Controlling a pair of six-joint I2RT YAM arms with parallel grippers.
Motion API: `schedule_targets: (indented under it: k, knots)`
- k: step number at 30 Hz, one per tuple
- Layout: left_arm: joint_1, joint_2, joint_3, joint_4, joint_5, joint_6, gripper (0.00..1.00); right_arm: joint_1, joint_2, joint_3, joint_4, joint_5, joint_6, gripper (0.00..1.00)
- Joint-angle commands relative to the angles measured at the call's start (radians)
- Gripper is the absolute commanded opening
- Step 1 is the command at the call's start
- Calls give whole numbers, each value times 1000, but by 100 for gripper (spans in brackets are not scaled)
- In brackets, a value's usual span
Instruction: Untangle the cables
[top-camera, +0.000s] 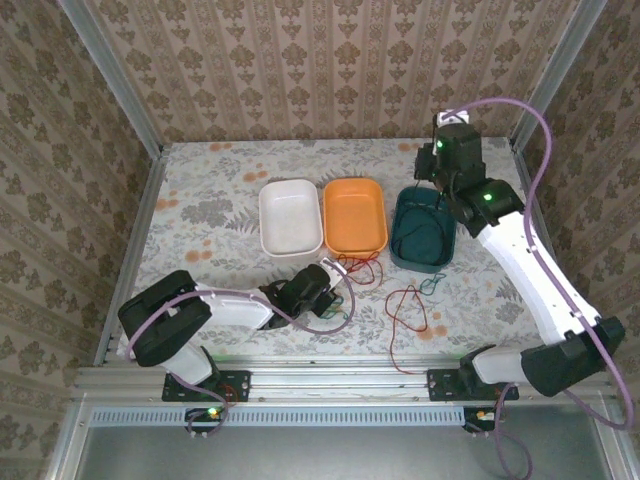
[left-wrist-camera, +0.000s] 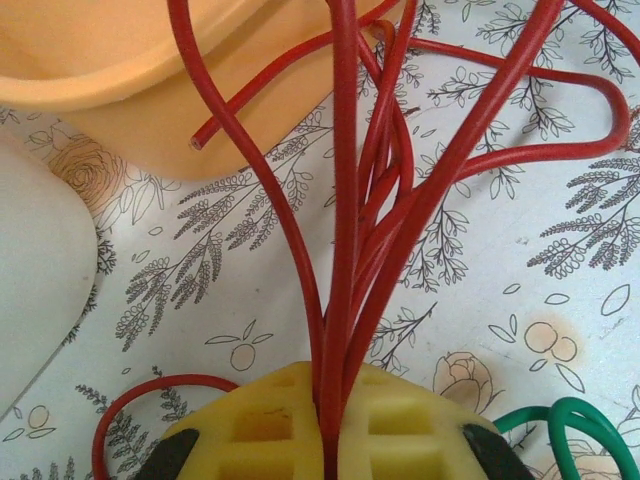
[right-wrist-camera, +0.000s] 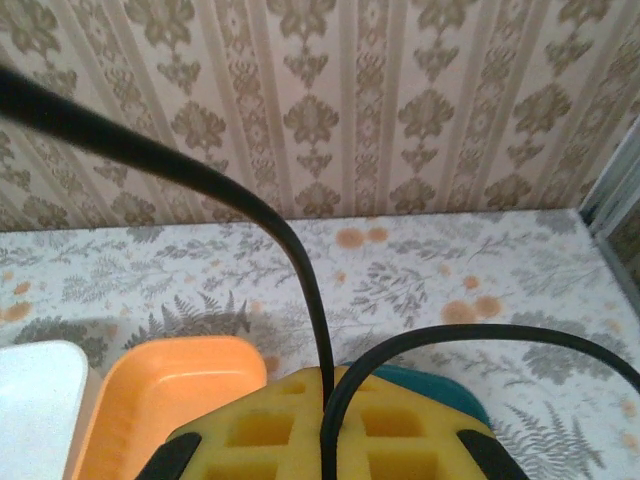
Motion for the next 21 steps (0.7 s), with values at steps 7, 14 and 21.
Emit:
schedule_targets:
  k: [7,14,21]
  knots:
    - [-3,-24,-9,-49,-29,-27,0,-98,118,-184,61,-203,225,0]
    - [-3,-23,-3,-49,-29,-27,0,-138,220,-228,30,-269,308,0]
    - [-7,-13,16,-56,-28,-21,0,-147,330,-236,8,-262,339,0]
